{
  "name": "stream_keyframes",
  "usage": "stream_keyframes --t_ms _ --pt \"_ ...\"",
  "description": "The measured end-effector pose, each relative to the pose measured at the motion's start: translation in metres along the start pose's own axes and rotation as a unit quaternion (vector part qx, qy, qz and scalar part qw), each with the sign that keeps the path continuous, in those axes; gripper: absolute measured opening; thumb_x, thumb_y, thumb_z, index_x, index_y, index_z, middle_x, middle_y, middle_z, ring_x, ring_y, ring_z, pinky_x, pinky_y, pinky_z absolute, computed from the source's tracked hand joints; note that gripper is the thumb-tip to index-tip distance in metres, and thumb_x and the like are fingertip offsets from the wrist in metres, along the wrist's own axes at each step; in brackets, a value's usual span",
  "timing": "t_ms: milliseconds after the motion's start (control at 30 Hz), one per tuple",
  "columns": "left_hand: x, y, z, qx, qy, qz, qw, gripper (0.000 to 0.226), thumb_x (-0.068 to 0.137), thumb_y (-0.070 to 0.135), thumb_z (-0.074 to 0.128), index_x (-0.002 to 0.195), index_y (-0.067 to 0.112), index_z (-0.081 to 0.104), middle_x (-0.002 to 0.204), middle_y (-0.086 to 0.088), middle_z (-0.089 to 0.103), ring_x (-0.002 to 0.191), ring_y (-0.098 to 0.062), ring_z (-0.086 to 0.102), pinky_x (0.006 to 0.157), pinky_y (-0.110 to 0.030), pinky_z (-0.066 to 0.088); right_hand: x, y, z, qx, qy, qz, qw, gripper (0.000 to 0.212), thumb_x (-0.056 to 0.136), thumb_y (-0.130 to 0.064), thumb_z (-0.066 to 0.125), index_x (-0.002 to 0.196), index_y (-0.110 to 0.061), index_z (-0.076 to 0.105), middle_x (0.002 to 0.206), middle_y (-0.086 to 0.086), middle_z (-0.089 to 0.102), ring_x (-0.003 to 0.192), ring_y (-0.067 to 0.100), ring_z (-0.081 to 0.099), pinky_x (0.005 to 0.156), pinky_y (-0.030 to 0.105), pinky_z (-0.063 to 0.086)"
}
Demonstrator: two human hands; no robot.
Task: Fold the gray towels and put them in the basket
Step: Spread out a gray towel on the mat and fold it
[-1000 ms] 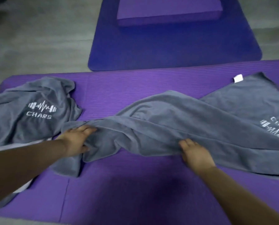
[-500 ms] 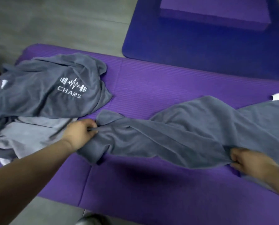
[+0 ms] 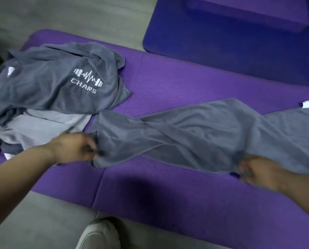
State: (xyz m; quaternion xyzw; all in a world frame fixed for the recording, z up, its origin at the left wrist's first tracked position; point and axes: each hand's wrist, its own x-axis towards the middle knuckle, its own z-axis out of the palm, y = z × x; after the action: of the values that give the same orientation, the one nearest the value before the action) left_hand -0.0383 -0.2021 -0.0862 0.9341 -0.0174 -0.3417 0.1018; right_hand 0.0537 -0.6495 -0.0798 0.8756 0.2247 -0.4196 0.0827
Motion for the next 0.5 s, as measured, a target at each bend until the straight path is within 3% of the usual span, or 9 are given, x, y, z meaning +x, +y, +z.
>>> stream_keyframes --t_ms 33,100,133,200,267,333,400,500 --pt "0.008 0.01 -0.003 -0.059 0.092 -0.001 0.994 0.046 0.072 0.049 0.061 0.106 0.02 0.067 0.119 0.0 0.063 0.114 -0.017 0.055 0.096 -0.022 0.036 0.008 -0.005 0.001 0.026 0.074 -0.002 0.997 0.03 0.077 -0.052 0.054 0.1 -0.033 0.057 0.107 -0.009 0.054 0.106 0.013 0.051 0.092 0.019 0.037" --pt "0.03 0.028 -0.01 -0.055 0.204 -0.007 0.977 0.051 0.079 0.025 0.067 0.127 0.013 0.053 0.138 -0.01 0.047 0.127 -0.026 0.044 0.107 -0.033 0.03 0.021 -0.024 -0.003 0.073 0.168 0.005 0.983 0.058 0.081 -0.04 0.063 0.131 -0.018 0.044 0.133 0.005 0.043 0.125 0.023 0.041 0.105 0.026 0.03" --pt "0.041 0.039 -0.014 -0.025 0.209 -0.012 0.978 0.059 0.081 0.025 0.065 0.135 0.015 0.042 0.145 -0.009 0.036 0.133 -0.026 0.036 0.11 -0.034 0.024 0.025 -0.036 -0.006 0.06 0.174 0.006 0.983 0.065 0.082 -0.039 0.062 0.137 -0.017 0.036 0.139 0.005 0.037 0.129 0.023 0.037 0.107 0.028 0.027" --pt "0.061 0.055 -0.021 0.063 0.145 -0.037 0.987 0.068 0.086 0.033 0.057 0.144 0.021 0.022 0.152 -0.002 0.021 0.14 -0.02 0.02 0.114 -0.033 0.013 0.032 -0.052 -0.009 0.011 0.134 0.009 0.991 0.068 0.086 -0.039 0.056 0.143 -0.021 0.023 0.145 0.002 0.03 0.133 0.021 0.032 0.108 0.03 0.027" --pt "0.073 0.065 -0.021 0.14 0.082 -0.041 0.986 0.069 0.088 0.037 0.051 0.145 0.024 0.014 0.15 -0.001 0.025 0.139 -0.018 0.02 0.114 -0.033 0.01 0.036 -0.059 -0.006 -0.013 0.091 0.025 0.995 0.063 0.089 -0.035 0.05 0.143 -0.02 0.021 0.146 0.003 0.031 0.132 0.022 0.035 0.106 0.032 0.031" --pt "0.079 0.066 -0.017 0.161 0.083 -0.062 0.981 0.062 0.088 0.036 0.05 0.142 0.023 0.021 0.143 -0.003 0.038 0.133 -0.02 0.033 0.11 -0.035 0.019 0.04 -0.056 -0.002 -0.025 0.087 0.023 0.996 0.05 0.092 -0.029 0.045 0.138 -0.016 0.03 0.142 0.006 0.036 0.129 0.022 0.041 0.101 0.031 0.038" --pt "0.073 0.065 -0.011 0.13 0.138 -0.061 0.98 0.052 0.086 0.029 0.052 0.134 0.022 0.034 0.133 -0.005 0.049 0.125 -0.021 0.044 0.104 -0.033 0.026 0.041 -0.05 0.0 -0.043 0.091 0.021 0.995 0.038 0.095 -0.021 0.04 0.132 -0.015 0.039 0.139 0.006 0.042 0.125 0.021 0.046 0.097 0.029 0.041" --pt "0.05 0.055 0.001 0.048 0.26 0.032 0.964 0.034 0.074 0.021 0.057 0.107 0.015 0.06 0.106 -0.009 0.067 0.103 -0.025 0.061 0.09 -0.034 0.033 0.044 -0.039 0.001 -0.007 0.079 0.059 0.995 0.023 0.093 -0.022 0.041 0.11 -0.02 0.057 0.13 0.005 0.055 0.117 0.022 0.054 0.09 0.025 0.043"
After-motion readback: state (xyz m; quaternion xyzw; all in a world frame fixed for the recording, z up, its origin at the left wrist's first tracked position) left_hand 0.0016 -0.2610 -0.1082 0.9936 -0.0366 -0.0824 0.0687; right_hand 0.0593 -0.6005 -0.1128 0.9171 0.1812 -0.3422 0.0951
